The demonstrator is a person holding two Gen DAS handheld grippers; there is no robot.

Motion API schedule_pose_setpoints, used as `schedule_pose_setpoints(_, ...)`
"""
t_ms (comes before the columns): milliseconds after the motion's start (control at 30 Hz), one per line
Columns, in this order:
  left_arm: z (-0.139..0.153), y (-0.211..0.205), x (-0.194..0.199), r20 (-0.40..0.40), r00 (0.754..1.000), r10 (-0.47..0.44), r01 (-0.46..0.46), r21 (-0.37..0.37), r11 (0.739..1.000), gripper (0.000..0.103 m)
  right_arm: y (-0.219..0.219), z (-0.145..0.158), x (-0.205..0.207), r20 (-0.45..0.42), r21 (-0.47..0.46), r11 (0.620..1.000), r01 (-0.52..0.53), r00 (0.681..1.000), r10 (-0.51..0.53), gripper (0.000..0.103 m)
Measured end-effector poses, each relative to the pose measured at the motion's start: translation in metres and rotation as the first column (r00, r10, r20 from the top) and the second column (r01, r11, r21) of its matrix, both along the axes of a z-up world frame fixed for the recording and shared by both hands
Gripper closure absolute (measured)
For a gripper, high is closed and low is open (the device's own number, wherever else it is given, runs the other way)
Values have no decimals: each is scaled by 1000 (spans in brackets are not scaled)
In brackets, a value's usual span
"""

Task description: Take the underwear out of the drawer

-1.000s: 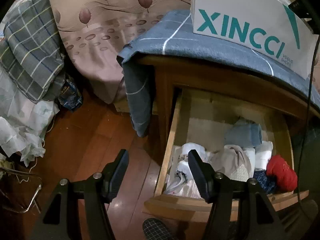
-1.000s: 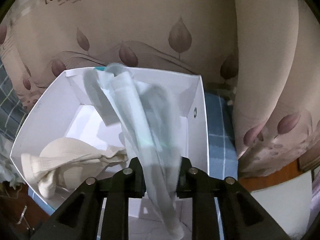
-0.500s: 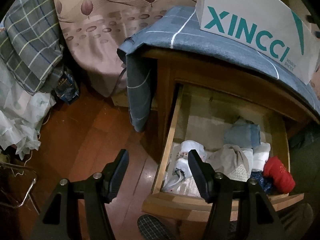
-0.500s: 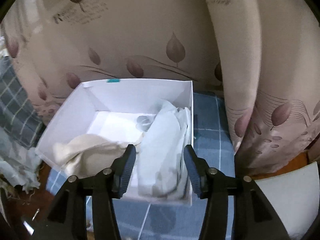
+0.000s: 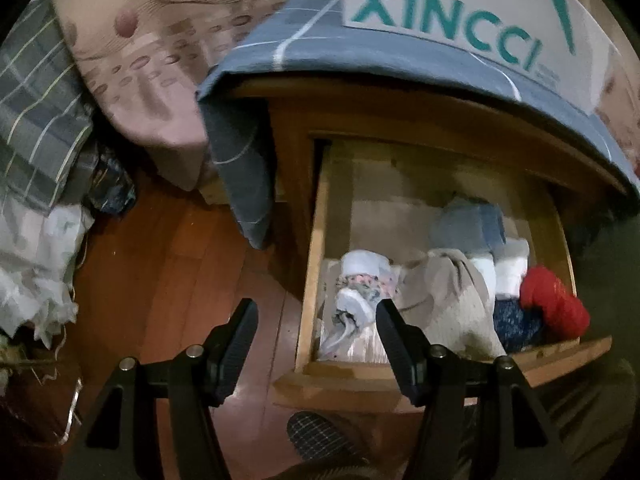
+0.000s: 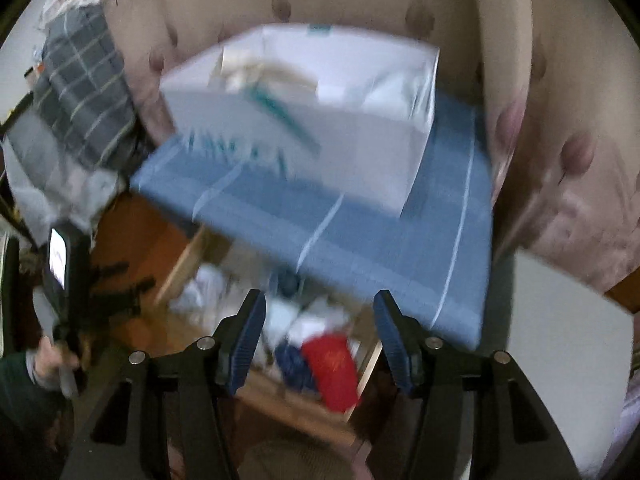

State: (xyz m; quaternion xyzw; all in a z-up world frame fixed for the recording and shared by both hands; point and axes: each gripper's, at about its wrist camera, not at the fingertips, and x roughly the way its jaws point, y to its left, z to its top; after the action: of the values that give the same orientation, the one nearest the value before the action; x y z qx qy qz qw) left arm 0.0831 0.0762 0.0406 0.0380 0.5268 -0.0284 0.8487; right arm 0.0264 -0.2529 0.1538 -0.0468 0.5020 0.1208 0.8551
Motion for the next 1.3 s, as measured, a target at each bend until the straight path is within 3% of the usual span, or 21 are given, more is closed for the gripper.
schedule_pose_setpoints(267, -12, -13, 2, -48, 997, -66, 67, 2, 998, 40, 1, -94, 3, -206, -37, 999, -22, 978, 14, 50)
schedule_pose_setpoints(467, -19, -5, 6, -93, 995, -43, 38, -49, 998, 40, 4, -147, 20, -301, -85, 995, -50, 953, 22, 50)
schedule_pose_setpoints(733, -27, -21, 10, -146, 984, -99, 99, -8, 995, 40, 9, -201, 43, -393, -171, 979, -107, 919, 32, 50)
schedule_pose_setpoints(1100, -38, -68, 34, -238, 956, -169, 156, -73, 985, 40, 9, -233, 52, -465, -189, 970, -152, 884, 48, 43)
schedule_pose_setpoints(1300, -56, -90, 46, -321, 933, -161, 133, -105, 985, 40, 9, -242, 52, -494, -190, 965, -179, 867, 64, 43)
